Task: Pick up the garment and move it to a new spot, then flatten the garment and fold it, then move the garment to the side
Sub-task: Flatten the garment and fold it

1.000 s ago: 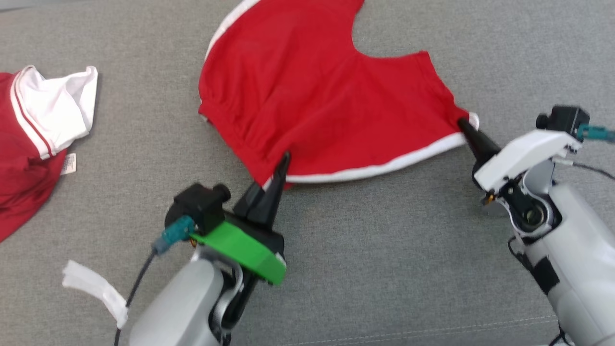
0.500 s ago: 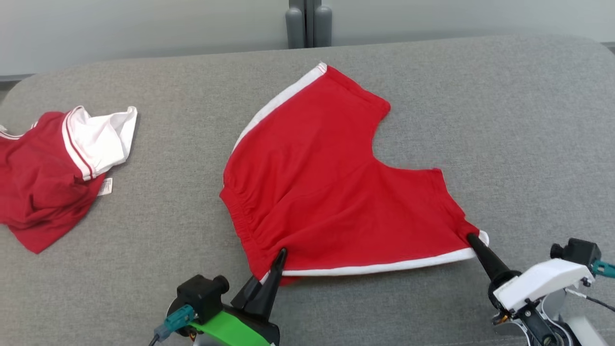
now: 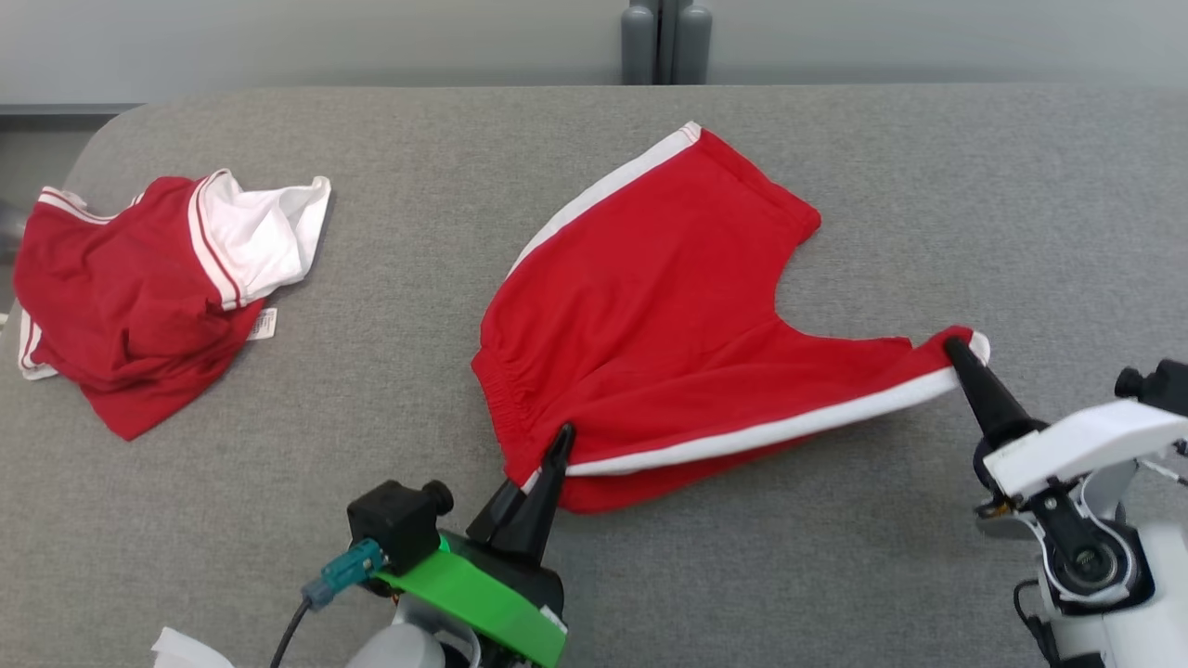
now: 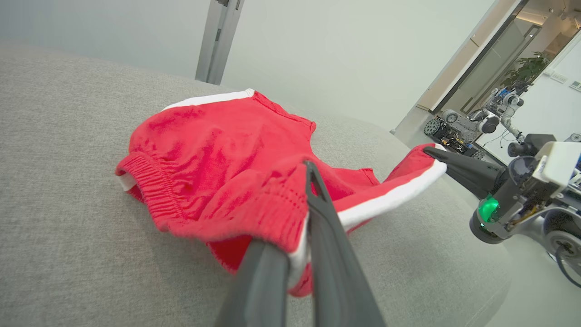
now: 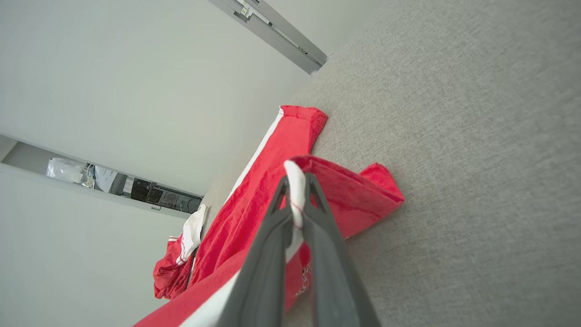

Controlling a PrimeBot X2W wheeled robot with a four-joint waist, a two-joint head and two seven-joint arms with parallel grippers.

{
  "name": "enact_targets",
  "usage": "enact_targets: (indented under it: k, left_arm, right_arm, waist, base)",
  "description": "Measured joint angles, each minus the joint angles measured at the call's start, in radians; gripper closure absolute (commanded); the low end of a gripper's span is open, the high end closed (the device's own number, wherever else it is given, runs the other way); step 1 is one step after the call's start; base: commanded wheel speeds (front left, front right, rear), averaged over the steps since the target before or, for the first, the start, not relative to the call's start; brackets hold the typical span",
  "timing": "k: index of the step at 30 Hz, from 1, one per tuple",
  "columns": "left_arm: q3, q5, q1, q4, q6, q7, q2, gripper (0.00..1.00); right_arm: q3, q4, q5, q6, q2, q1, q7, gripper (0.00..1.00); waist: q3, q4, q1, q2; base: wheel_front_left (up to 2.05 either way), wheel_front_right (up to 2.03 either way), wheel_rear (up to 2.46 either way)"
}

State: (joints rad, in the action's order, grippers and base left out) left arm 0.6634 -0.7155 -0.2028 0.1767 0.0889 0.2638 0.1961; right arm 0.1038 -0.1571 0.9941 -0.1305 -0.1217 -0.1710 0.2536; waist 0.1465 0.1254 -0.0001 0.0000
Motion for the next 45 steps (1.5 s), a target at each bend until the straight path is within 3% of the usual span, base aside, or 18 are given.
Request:
enact_targets:
  k: [8, 16, 29, 30, 31, 32, 34, 37, 38, 45]
  left_arm:
    - [-0.042, -0.089, -0.119, 0.066, 0.026, 0.000, -0.072, 1.00]
    - [-0.060, -0.149, -0.297, 0.187, 0.035, 0.000, -0.124, 1.00]
    - [-0.041, -0.215, -0.490, 0.299, 0.040, 0.000, -0.146, 1.00]
    - [-0.034, -0.210, -0.499, 0.304, 0.040, 0.000, -0.146, 0.84]
    - [-0.025, -0.190, -0.509, 0.311, 0.040, 0.000, -0.146, 0.29]
    - [-0.020, -0.171, -0.517, 0.311, 0.040, 0.000, -0.146, 0.00]
    - [-0.013, -0.146, -0.526, 0.309, 0.039, 0.000, -0.146, 0.00]
    - [0.001, -0.059, -0.524, 0.301, 0.012, 0.000, -0.146, 0.00]
    - [-0.002, -0.021, -0.493, 0.287, 0.000, 0.000, -0.147, 0.00]
    - [-0.017, 0.061, -0.377, 0.275, -0.022, 0.000, -0.147, 0.00]
  right_arm:
    - [0.073, -0.128, -0.128, 0.000, 0.041, -0.279, 0.063, 1.00]
    - [0.133, -0.399, -0.301, 0.000, 0.053, -0.610, 0.079, 1.00]
    - [0.175, -0.802, -0.547, 0.000, 0.050, -0.973, -0.056, 1.00]
    - [0.177, -0.826, -0.561, 0.000, 0.046, -0.987, -0.069, 1.00]
    - [0.177, -0.848, -0.576, 0.000, 0.041, -0.997, -0.085, 1.00]
    - [0.175, -0.863, -0.587, 0.000, 0.036, -1.005, -0.098, 0.76]
    - [0.166, -0.893, -0.605, 0.000, 0.029, -1.024, -0.122, 0.00]
    - [0.125, -0.928, -0.620, 0.000, 0.023, -1.030, -0.142, 0.00]
    - [0.065, -0.933, -0.626, 0.000, 0.001, -1.021, -0.150, 0.00]
    - [-0.066, -0.907, -0.586, 0.000, -0.079, -0.923, -0.160, 0.00]
  waist:
    - [0.048, 0.055, 0.0000, 0.0000]
    - [0.137, 0.115, 0.0000, 0.0000]
    - [0.285, 0.202, 0.0001, 0.0000]
    - [0.294, 0.208, 0.0001, 0.0000]
    - [0.302, 0.214, 0.0001, 0.0000]
    - [0.308, 0.219, 0.0000, 0.0000]
    - [0.317, 0.231, 0.0001, 0.0000]
    - [0.313, 0.241, 0.0001, 0.0000]
    - [0.296, 0.239, 0.0001, 0.0000]
    - [0.235, 0.233, 0.0000, 0.0000]
  base:
    - [0.00, 0.00, 0.00]
    - [0.00, 0.00, 0.00]
    - [0.00, 0.00, 0.00]
    - [0.00, 0.00, 0.00]
    - [0.00, 0.00, 0.00]
    - [0.00, 0.00, 0.00]
    - [0.00, 0.00, 0.00]
    - [0.00, 0.00, 0.00]
    - [0.00, 0.00, 0.00]
    - [0.00, 0.00, 0.00]
